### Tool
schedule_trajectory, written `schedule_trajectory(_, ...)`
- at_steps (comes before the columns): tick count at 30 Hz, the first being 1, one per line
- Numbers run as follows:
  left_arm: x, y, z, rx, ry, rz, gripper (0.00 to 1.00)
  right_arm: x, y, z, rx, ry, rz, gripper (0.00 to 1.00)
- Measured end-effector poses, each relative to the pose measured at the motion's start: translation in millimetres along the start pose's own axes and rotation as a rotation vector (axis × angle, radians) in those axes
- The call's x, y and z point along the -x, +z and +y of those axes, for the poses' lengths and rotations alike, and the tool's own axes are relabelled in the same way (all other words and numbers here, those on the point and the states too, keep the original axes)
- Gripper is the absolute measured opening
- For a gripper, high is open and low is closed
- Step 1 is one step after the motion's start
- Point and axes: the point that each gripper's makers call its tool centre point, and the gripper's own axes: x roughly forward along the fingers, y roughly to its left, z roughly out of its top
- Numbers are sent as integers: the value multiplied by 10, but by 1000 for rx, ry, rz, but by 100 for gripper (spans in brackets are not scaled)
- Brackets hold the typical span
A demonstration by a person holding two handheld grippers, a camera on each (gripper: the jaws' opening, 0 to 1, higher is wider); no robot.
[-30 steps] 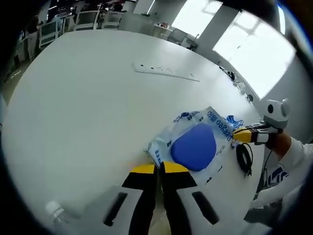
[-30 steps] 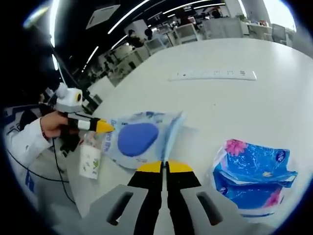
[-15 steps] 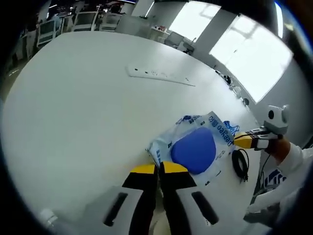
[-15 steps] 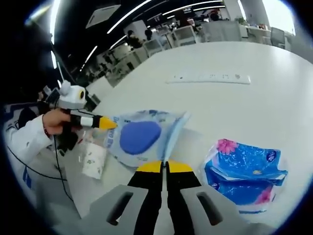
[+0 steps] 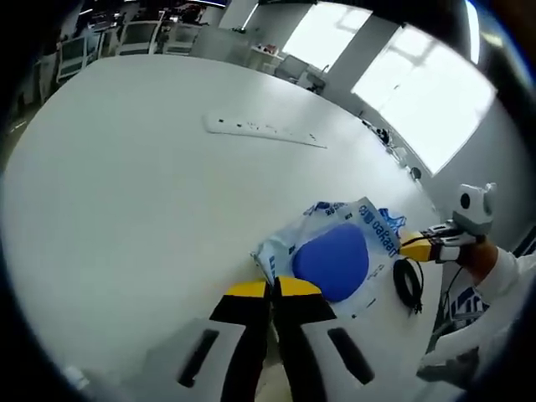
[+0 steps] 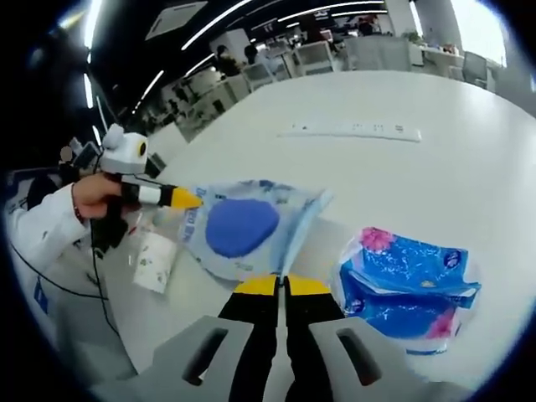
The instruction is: Arrange the tabletop items into an orderly group along one side of the table until the central work area is clear of visible clutter.
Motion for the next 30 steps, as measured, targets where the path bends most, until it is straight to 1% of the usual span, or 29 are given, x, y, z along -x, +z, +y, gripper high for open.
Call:
schedule_trajectory(6,-35,-34,-10,-5,-1,16,0,12,-64,-15,-14,-1,9,0)
schedule_trajectory(17,-98,-41,-64,-1,-14,23,0,32,-156,-75,-20,-23,27,0)
schedule_trajectory(30,-161,-86,-67,14,-18,38,0,24,-244,-140,-37,-35,46,0)
